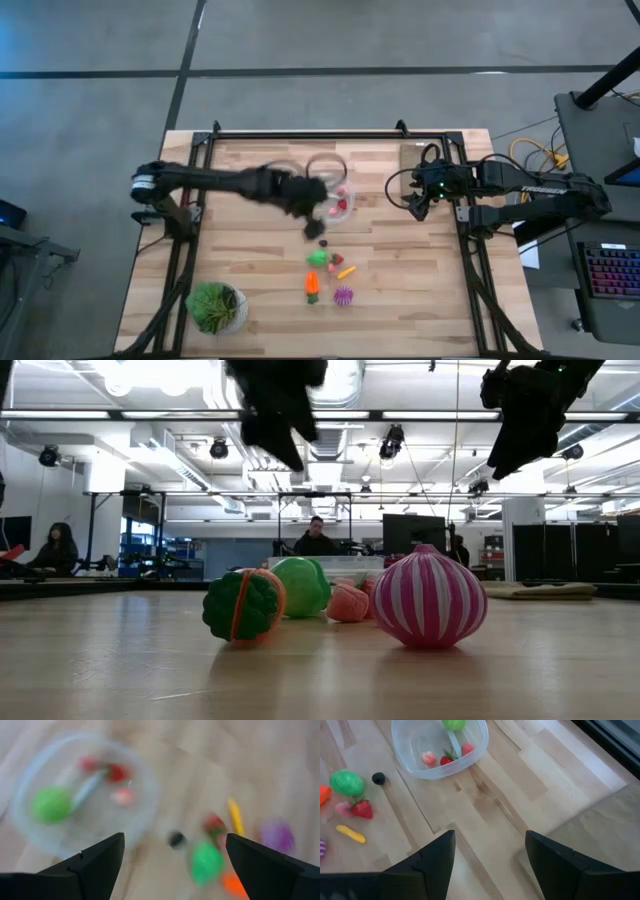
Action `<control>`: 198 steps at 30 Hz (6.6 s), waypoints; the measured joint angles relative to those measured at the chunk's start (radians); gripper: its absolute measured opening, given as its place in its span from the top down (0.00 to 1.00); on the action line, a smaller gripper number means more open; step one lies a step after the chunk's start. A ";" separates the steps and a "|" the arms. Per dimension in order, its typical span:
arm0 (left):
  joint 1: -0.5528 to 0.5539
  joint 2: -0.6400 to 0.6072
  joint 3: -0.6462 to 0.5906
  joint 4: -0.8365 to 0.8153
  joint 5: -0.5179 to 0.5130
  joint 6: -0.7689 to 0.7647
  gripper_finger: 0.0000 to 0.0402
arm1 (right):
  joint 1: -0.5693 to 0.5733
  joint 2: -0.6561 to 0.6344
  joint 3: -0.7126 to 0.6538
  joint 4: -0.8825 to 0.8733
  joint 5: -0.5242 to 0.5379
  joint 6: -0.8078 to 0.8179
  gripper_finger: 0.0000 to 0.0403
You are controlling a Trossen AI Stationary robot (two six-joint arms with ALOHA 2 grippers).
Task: Pick and placing Produce into tupperware
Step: Put the green pear into the transparent container, then put the black berry into the transparent container
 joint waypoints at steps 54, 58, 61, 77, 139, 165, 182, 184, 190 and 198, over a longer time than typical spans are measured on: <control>-0.189 0.273 -0.143 0.211 -0.003 0.156 0.23 | 0.000 0.013 0.000 -0.001 -0.002 -0.002 0.42; -0.189 0.273 -0.153 0.216 -0.002 0.150 0.30 | 0.000 0.013 0.000 -0.001 -0.002 -0.001 0.42; -0.189 0.273 -0.140 0.228 -0.002 0.151 0.33 | 0.000 0.013 0.000 -0.001 -0.001 -0.001 0.42; -0.189 0.273 -0.161 0.297 -0.003 0.150 0.44 | 0.000 0.013 0.000 -0.001 -0.001 0.010 0.42; 0.226 0.188 -0.077 0.178 -0.040 -0.270 0.46 | 0.000 0.013 0.000 -0.015 -0.001 0.063 0.42; 0.229 0.188 -0.095 0.186 -0.046 -0.322 0.46 | 0.000 0.013 0.000 -0.018 0.001 0.044 0.42; 0.227 0.217 -0.095 0.144 -0.096 -0.339 0.33 | 0.000 0.013 0.000 -0.024 0.002 0.036 0.42; 0.227 0.218 -0.095 0.125 -0.092 -0.355 0.28 | 0.000 0.013 0.000 -0.024 0.002 0.032 0.42; 0.211 0.192 -0.070 0.122 -0.090 -0.340 0.24 | 0.000 0.013 0.000 -0.026 0.010 0.025 0.42; 0.064 0.069 -0.013 0.125 -0.073 0.014 0.24 | 0.000 0.013 0.000 -0.055 0.010 0.025 0.42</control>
